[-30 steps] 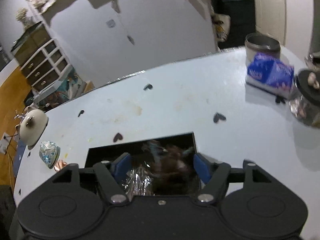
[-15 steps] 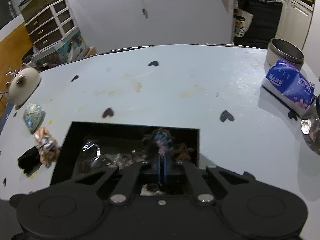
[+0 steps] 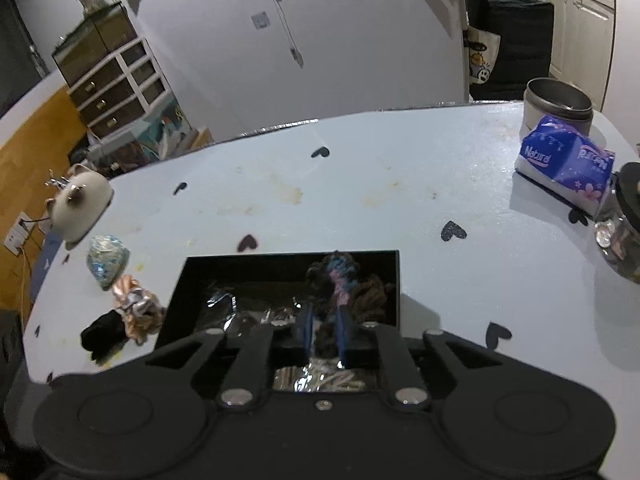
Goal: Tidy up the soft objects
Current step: 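Open the right tool to drop the yarn bundle while the left tool releases the cord bag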
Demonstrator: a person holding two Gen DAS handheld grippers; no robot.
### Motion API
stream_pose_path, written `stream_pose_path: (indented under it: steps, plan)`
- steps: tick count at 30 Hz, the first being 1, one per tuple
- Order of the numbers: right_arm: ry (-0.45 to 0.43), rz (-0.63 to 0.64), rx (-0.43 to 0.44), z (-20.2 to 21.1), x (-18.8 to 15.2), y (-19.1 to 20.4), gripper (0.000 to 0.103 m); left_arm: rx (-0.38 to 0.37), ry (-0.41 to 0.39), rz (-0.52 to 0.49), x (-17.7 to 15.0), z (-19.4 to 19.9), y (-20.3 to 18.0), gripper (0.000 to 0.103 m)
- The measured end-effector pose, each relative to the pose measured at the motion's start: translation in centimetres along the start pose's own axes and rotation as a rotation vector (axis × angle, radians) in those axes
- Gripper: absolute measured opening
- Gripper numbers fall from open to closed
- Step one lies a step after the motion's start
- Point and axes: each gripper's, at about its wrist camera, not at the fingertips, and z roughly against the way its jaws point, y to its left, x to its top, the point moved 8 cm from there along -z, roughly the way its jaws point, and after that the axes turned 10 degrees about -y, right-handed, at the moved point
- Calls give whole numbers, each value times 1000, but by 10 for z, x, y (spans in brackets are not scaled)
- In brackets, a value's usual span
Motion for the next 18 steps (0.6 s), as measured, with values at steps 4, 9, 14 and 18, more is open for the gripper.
stream_pose_path:
  steps: [4,9,14,18]
  plan:
    - [-50,-14,3,21,-3,0,26,9,-30,-5,5,13,-3,44]
    - [-122,-41,2,44,0,-4,38,24,-67,-19,9,30,-7,54]
    - [-195,-39,-12,65,2,-6,50,46,-110,-32,11,50,-10,66]
    - [-229,-5,-31,80,-5,-6,62,72,-147,-34,13,66,-9,73]
